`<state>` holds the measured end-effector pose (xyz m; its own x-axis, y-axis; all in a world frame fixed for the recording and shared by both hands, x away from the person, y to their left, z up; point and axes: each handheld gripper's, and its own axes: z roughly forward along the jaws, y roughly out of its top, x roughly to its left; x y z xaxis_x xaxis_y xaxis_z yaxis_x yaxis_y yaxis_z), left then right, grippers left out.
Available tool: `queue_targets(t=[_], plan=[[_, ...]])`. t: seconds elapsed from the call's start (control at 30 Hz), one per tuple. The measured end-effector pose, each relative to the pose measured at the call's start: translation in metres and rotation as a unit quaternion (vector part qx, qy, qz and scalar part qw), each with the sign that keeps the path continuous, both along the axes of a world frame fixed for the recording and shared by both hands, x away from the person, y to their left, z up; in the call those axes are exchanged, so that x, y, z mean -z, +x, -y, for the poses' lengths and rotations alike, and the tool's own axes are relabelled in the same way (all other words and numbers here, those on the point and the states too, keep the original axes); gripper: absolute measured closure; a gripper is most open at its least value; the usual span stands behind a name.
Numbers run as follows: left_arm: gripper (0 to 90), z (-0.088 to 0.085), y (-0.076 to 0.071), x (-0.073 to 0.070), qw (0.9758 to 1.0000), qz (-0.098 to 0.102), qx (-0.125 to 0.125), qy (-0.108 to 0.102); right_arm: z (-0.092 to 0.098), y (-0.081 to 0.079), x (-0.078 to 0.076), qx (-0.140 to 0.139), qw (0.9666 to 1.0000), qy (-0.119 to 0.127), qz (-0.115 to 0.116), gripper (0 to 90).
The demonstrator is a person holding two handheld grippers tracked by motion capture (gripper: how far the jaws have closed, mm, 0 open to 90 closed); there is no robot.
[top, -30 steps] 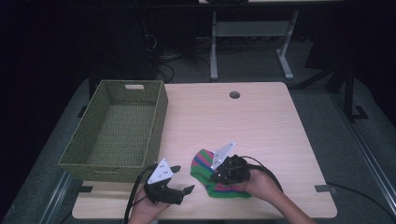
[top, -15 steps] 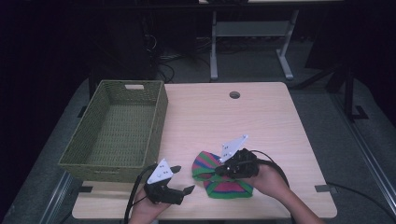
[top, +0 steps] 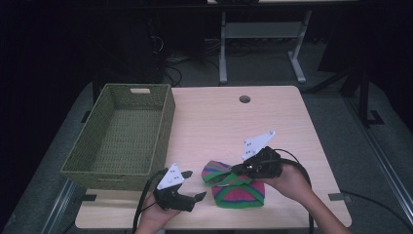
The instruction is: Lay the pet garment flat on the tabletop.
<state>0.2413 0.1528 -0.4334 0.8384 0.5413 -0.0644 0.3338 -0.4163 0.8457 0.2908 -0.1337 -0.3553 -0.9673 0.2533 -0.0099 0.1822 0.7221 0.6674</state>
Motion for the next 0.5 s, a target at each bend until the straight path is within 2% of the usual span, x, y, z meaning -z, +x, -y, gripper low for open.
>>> queue_targets(t=[0.2, 0.33, 0.5], plan=[[21.7, 0.006, 0.005, -0.001, 0.9999, -0.002, 0.012, 0.006, 0.013, 0.0, -0.007, 0.002, 0.9999, 0.013, 0.003, 86.7], [24.0, 0.011, 0.01, -0.003, 0.9995, -0.003, 0.03, 0.005, 0.018, 0.001, -0.008, 0.002, 0.9998, 0.02, 0.002, 86.7], [29.0, 0.018, 0.016, -0.004, 0.999, 0.012, 0.04, 0.014, 0.024, 0.003, -0.013, -0.001, 0.9996, 0.027, 0.004, 86.7]])
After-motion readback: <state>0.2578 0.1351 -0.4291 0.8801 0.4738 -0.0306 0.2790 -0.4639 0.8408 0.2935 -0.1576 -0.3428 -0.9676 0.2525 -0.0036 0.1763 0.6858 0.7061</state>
